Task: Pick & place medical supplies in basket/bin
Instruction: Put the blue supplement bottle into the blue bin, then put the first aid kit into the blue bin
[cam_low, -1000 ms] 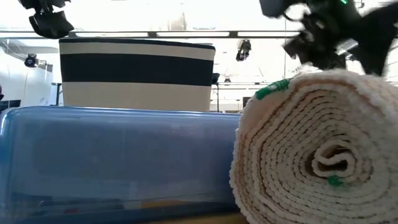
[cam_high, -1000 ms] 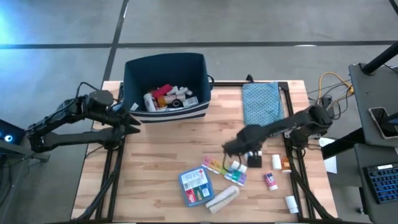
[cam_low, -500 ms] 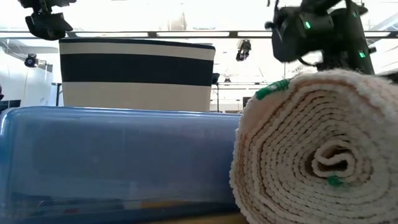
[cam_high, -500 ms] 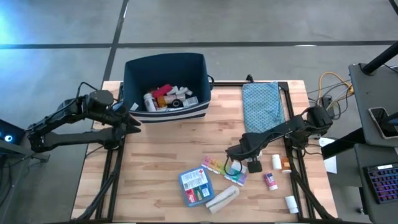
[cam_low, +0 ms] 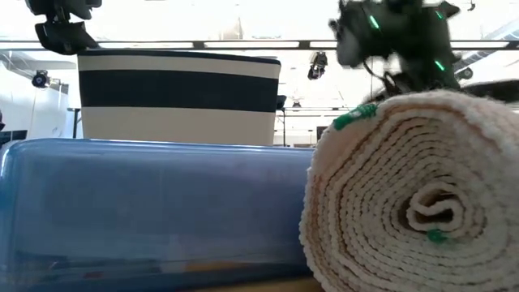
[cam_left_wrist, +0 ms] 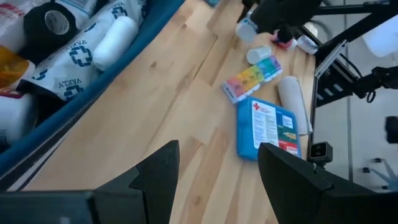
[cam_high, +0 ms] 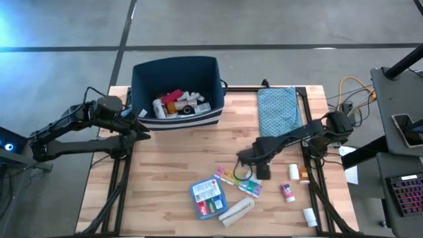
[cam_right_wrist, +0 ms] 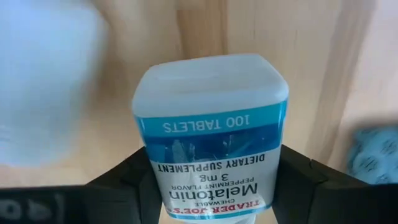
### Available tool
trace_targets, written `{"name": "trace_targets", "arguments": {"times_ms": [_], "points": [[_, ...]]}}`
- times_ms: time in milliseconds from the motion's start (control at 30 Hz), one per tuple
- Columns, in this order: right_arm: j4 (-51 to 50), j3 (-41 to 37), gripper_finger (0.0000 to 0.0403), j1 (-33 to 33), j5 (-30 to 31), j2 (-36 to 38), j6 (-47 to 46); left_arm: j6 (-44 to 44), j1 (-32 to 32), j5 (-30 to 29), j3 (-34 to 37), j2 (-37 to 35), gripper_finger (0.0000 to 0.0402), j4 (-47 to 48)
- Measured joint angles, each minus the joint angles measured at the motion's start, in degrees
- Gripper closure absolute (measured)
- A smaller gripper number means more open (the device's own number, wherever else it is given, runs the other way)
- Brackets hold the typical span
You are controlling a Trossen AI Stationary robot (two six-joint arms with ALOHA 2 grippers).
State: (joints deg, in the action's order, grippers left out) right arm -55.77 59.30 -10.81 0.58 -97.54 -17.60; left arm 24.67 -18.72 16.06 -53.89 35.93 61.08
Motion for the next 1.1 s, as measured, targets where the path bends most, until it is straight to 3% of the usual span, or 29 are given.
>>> {"name": "trace_targets", "arguments": {"times_ms": [100,300,400,500,700,767,933,1100], "points": [[0.40,9.91,0.0200,1.87,1.68,1.76,-3.78,-0.05,0.00,0.06,-0.19,0.06,0.0203,0.19],[5.76,36.15,0.0200,5.34,21.77,4.57,0.11,-0.13,0.00,0.13,-0.17,0.04,0.0203,0.63],[12.05,45.80,0.0187,10.40,25.94,2.82,5.48,-0.13,0.00,0.14,-0.11,0.06,0.0203,0.58],[12.12,54.75,0.0159,19.04,19.56,-3.78,6.87,-0.13,0.00,-0.01,-0.04,0.05,0.0203,0.56],[4.60,75.24,0.0130,32.29,-7.85,-22.74,-1.70,-0.13,0.00,-0.07,-0.02,0.06,0.0203,0.52],[6.95,73.47,0.0124,34.17,-13.19,-22.99,-3.02,-0.15,0.06,-0.05,0.00,0.06,0.0203,0.46],[2.66,68.20,0.0111,34.64,-12.16,-19.71,-3.04,-2.08,0.53,0.12,0.74,0.13,0.0203,-0.45],[-3.88,67.96,0.0100,28.70,-1.37,-13.71,-0.70,-3.54,1.15,0.02,2.10,0.80,0.0203,-1.75]]}}
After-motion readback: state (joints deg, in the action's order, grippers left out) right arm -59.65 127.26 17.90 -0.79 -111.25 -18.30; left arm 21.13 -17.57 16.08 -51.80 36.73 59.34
